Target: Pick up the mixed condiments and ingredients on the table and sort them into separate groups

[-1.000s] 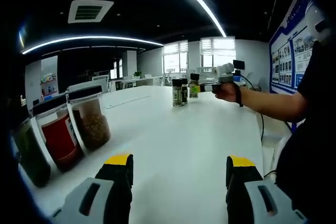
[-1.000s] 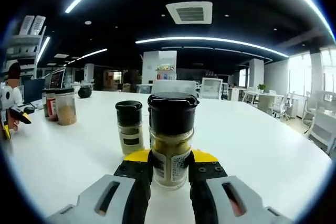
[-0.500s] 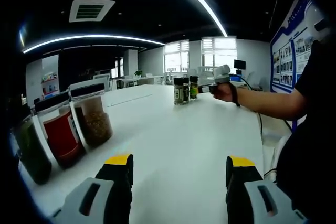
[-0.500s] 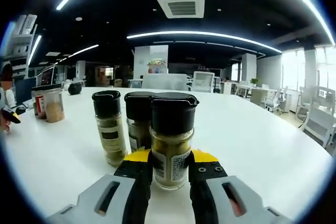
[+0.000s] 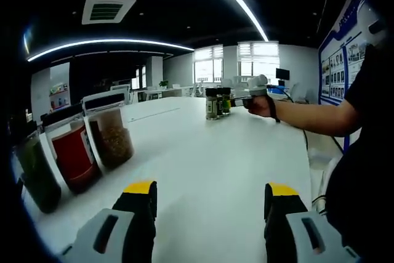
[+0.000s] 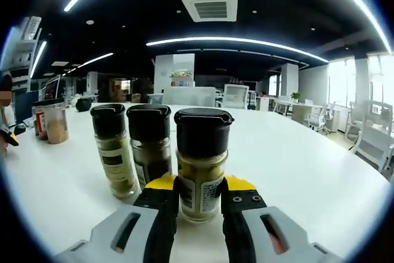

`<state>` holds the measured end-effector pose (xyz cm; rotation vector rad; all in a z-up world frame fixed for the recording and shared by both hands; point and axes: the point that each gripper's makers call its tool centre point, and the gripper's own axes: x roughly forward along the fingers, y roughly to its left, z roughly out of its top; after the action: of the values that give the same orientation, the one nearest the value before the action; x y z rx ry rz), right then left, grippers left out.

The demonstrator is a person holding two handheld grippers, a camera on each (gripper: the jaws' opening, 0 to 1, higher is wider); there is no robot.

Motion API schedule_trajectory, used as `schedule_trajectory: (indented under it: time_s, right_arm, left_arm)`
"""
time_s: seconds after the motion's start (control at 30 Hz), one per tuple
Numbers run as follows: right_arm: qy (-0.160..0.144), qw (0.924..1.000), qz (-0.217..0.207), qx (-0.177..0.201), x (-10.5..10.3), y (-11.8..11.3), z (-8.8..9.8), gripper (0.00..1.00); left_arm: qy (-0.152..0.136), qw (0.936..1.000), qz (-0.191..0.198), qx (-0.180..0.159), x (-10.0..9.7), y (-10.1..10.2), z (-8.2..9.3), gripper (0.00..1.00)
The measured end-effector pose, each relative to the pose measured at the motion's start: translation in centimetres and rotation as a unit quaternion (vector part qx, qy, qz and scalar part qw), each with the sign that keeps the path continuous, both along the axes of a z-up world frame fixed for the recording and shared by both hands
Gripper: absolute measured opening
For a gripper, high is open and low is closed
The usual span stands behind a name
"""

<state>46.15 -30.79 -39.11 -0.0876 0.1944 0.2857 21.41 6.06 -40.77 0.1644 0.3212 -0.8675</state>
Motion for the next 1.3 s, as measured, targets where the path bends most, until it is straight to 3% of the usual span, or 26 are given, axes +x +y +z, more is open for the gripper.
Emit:
schedule_trajectory:
  time_s: [0.27,0.37,0.43,0.5,0.6,0.67,0.7,0.93,1.3]
  right_arm:
    - [-0.011,0.9999,0.007,0.003,0.5,-0.3,0.0,0.28]
    - [0.003,1.0000,-0.004,0.007,0.5,-0.7,-0.2,0.28]
    - [0.003,1.0000,-0.006,0.001,0.2,-1.3,0.5,0.30]
    - [-0.010,0.9998,-0.009,0.015,-1.0,-1.4,1.6,0.31]
    - [0.002,0.9997,-0.016,0.020,-3.2,-1.7,1.5,0.31]
    - [0.005,0.9975,-0.030,0.063,-5.3,-1.7,1.7,0.31]
    - [0.002,0.9974,-0.029,0.067,-6.1,-1.7,1.8,0.31]
    - [-0.019,0.9990,0.024,0.033,-10.8,1.3,2.9,0.33]
    - [0.015,0.9970,0.067,0.037,-13.5,3.4,3.1,0.36]
  left_arm:
    - [0.002,1.0000,0.000,0.010,0.1,0.0,-0.3,0.70]
    - [0.001,0.9999,0.005,0.010,0.2,0.2,-0.3,0.69]
    - [0.000,0.9993,0.023,0.031,0.6,0.9,-0.7,0.67]
    - [0.003,0.9992,0.028,0.029,0.7,1.1,-0.7,0.67]
    - [0.005,0.9994,0.031,0.014,0.7,1.0,-0.6,0.67]
    - [0.006,0.9994,0.032,0.013,0.7,0.9,-0.6,0.67]
    - [0.006,0.9994,0.032,0.015,0.6,0.7,-0.6,0.67]
    - [0.010,0.9992,0.030,0.024,0.4,0.6,-0.9,0.67]
    - [0.014,0.9983,0.054,0.014,0.2,1.4,-0.2,0.68]
